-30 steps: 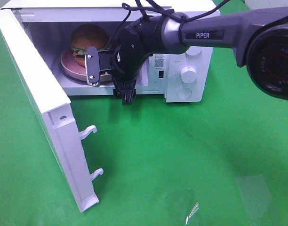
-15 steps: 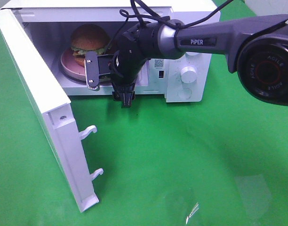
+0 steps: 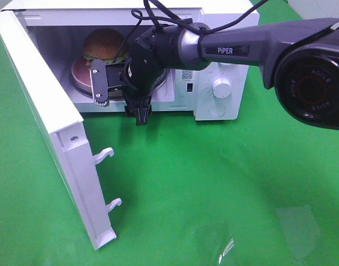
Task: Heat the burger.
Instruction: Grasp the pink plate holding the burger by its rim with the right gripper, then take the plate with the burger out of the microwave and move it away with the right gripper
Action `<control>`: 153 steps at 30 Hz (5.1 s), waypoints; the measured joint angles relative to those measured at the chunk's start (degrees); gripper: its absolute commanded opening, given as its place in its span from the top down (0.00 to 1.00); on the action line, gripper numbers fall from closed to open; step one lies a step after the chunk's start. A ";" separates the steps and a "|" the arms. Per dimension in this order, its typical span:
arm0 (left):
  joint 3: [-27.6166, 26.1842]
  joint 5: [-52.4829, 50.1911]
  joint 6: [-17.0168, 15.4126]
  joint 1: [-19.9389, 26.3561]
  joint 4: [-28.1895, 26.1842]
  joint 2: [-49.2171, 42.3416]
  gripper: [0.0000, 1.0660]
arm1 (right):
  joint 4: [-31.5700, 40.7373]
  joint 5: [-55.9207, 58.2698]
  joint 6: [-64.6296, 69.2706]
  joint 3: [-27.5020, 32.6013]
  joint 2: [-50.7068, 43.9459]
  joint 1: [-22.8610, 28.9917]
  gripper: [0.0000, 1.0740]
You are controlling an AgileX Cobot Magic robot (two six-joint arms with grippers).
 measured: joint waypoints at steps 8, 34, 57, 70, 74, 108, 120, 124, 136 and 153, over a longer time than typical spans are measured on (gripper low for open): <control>0.00 0.00 0.00 0.00 0.00 0.00 0.06 | -0.11 -0.74 0.52 -1.43 0.40 0.34 0.29; 0.00 0.00 0.00 0.00 0.00 0.00 0.06 | 1.43 -0.17 1.72 -3.15 1.55 1.15 1.00; 0.00 0.00 0.00 0.00 0.00 0.00 0.06 | 9.00 7.79 -8.25 -0.86 -3.38 1.38 1.00; 0.00 0.00 0.00 0.00 0.00 0.00 0.06 | 9.51 1.32 -13.87 13.29 -10.66 1.38 1.00; 0.00 0.00 0.00 0.00 0.00 0.00 0.06 | 9.80 -0.97 -16.50 18.22 -13.69 1.38 1.00; 0.00 0.00 0.00 0.00 0.00 0.00 0.06 | 9.00 -19.42 -28.53 54.43 -36.21 1.55 1.00; 0.00 0.00 0.00 0.00 0.00 0.00 0.06 | 9.00 -20.63 -28.48 64.92 -44.69 1.55 1.00; 0.00 0.00 0.00 0.00 0.00 0.00 0.06 | 9.00 -21.31 -28.36 68.01 -48.53 1.55 1.00; 0.00 0.00 0.00 0.00 0.00 0.00 0.06 | 9.00 -21.77 -26.76 77.35 -59.70 1.55 1.00; 0.00 0.00 0.00 0.00 0.00 0.00 0.06 | 9.00 -17.25 -23.89 85.43 -73.40 1.55 1.00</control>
